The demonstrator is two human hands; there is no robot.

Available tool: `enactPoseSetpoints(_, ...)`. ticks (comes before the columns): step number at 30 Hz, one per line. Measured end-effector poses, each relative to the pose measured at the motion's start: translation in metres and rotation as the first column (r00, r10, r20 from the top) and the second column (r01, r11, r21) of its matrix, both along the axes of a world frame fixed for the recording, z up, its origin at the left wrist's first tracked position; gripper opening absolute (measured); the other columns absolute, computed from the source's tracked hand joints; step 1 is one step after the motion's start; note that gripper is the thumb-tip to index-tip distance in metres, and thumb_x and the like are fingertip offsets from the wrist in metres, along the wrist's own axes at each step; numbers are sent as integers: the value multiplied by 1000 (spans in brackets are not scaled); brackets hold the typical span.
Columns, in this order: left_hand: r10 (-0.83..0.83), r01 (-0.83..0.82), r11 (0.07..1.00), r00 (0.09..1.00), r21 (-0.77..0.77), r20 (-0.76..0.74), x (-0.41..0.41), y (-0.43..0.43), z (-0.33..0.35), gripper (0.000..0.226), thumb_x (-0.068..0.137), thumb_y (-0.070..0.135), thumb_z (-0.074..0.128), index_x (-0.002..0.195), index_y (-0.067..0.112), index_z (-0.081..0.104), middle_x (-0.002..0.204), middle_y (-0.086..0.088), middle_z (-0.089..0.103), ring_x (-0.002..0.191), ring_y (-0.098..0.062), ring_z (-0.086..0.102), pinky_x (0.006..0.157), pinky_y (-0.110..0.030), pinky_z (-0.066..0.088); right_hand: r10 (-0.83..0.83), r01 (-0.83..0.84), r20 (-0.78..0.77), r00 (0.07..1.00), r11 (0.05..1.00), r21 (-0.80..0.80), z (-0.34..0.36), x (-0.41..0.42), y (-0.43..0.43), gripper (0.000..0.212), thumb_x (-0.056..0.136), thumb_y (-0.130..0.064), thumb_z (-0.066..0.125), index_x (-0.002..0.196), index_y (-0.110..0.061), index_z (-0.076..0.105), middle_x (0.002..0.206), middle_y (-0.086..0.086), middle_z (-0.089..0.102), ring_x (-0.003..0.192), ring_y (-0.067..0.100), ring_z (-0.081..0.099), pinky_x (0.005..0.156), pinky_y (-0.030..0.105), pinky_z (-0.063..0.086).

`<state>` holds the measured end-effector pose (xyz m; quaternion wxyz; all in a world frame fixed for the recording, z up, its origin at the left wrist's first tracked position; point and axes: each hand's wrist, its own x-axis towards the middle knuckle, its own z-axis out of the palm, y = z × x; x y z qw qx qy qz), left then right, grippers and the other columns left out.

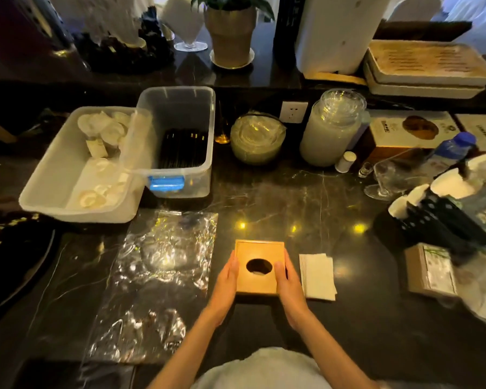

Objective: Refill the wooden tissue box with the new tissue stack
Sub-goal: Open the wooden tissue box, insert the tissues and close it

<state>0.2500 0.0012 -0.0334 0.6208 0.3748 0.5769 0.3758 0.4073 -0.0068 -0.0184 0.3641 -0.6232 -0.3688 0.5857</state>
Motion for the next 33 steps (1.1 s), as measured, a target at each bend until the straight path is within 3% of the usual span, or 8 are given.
enactPoseSetpoints(5, 78, -69, 993, 992, -91, 96, -6, -35, -12, 35, 103, 31, 35, 138, 37, 41, 120, 16, 67, 111, -1, 63, 89, -23, 53, 66, -73, 124, 990, 996, 52, 1, -6, -29, 55, 101, -42, 34, 150, -40, 8, 153, -4, 35, 129, 7, 45, 106, 28, 40)
enactPoseSetpoints(7, 70, -62, 994, 993, -90, 92, -8, -33, -11, 38, 103, 26, 34, 141, 29, 40, 129, 8, 62, 117, -7, 60, 100, -31, 48, 160, -228, 382, 910, 963, 141, -2, -1, -32, 66, 99, -50, 31, 150, -35, -8, 164, -2, -3, 150, 17, 6, 121, 33, 11)
enactPoseSetpoints(11, 39, -35, 998, 997, -53, 60, -7, -30, -7, 32, 103, 26, 34, 130, 36, 48, 114, 16, 70, 109, -4, 65, 83, -20, 55, 231, -814, 953, 197, 580, 28, -8, 21, -30, 93, 87, -71, 37, 155, -14, 9, 163, 7, 3, 150, 28, -2, 121, 48, 8)
enactPoseSetpoints(14, 33, -31, 998, 998, -57, 48, -10, -30, -5, 32, 103, 26, 36, 131, 34, 49, 115, 17, 70, 110, -2, 64, 81, -16, 53, 223, -859, 970, 99, 511, -30, 0, 20, -26, 91, 78, -62, 62, 147, -6, 37, 153, 13, 38, 144, 29, 26, 115, 46, 30)
enactPoseSetpoints(19, 46, -45, 997, 999, -70, 19, -10, -31, -4, 43, 101, 22, 38, 143, 14, 42, 127, -3, 63, 108, -5, 65, 85, -20, 54, 463, -836, 827, 319, 548, 15, 33, 37, 4, 73, 88, -68, 38, 149, -28, 32, 153, -2, 40, 140, 17, 38, 114, 33, 29)
enactPoseSetpoints(24, 31, -30, 999, 1000, -25, 8, -6, -32, 9, 45, 103, 23, 33, 148, 13, 34, 149, -5, 45, 137, -18, 43, 114, -41, 35, 445, -675, 652, 614, 725, 140, 74, 38, 95, 25, 89, -22, 65, 114, -22, 64, 106, -7, 67, 99, 9, 61, 90, 33, 52)
enactPoseSetpoints(29, 17, -16, 1000, 999, 8, -47, -3, -34, 8, 41, 104, 28, 32, 144, 29, 36, 142, 8, 50, 117, 14, 51, 90, -6, 45, 522, -615, 550, 652, 788, -19, 63, 34, 123, 26, 89, -23, 66, 115, -21, 63, 108, -4, 64, 105, 16, 60, 83, 25, 47)
enactPoseSetpoints(33, 78, -76, 997, 977, 19, -200, 1, -36, 18, 45, 104, 25, 33, 149, 26, 28, 148, 5, 40, 130, 3, 39, 106, -22, 36, 528, -619, 518, 673, 785, 3, 59, 42, 119, 40, 92, -36, 60, 131, -27, 55, 122, -10, 59, 113, 11, 56, 93, 30, 50)
